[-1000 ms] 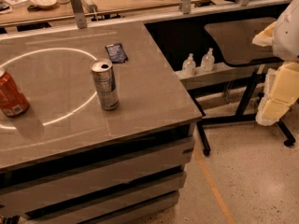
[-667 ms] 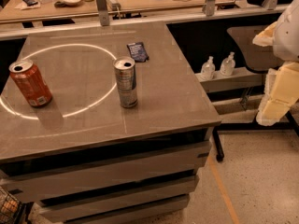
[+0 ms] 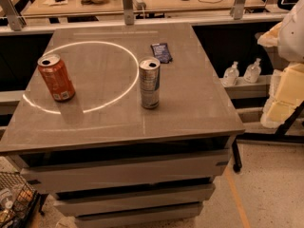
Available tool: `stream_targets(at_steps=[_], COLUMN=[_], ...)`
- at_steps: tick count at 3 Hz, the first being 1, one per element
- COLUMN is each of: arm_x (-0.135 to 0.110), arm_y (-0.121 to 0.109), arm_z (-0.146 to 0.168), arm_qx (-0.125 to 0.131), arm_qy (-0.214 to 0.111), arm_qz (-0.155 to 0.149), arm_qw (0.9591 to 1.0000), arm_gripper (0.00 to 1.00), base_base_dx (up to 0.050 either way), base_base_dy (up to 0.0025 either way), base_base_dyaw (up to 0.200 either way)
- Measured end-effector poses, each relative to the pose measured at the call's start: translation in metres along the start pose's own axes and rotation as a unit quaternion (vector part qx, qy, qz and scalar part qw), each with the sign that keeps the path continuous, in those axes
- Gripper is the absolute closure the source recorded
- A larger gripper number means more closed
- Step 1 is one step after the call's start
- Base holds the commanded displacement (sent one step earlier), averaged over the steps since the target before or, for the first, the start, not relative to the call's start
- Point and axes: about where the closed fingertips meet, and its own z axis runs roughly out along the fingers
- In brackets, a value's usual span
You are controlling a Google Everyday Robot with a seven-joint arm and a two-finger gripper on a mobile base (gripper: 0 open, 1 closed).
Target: Knock coke can over
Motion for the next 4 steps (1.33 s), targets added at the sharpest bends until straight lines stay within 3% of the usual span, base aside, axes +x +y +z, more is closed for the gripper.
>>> stream_targets(at_steps=[1,2,3,4], arm_x=[0.001,0.020,0.032,0.017], arm_y=[0.004,0.015,0.021,0.033], arm_z=[-0.002,0.011,0.018,0.019], arm_qx=[-0.002,0.009,0.041,0.052], arm_qy=[-0.035,-0.118,-0.197,-0.283], arm_qz=[0.019,0.053,0.061,0.051], arm_qw=[0.9992,0.9915,0.9777,0.9565], arm_gripper=[0.00,0.00,0.00,0.00], base_base_dx=[0.000,0.000,0.000,0.000], base_base_dy=[0.00000,0.00000,0.00000,0.00000], base_base_dyaw=[0.000,0.000,0.000,0.000])
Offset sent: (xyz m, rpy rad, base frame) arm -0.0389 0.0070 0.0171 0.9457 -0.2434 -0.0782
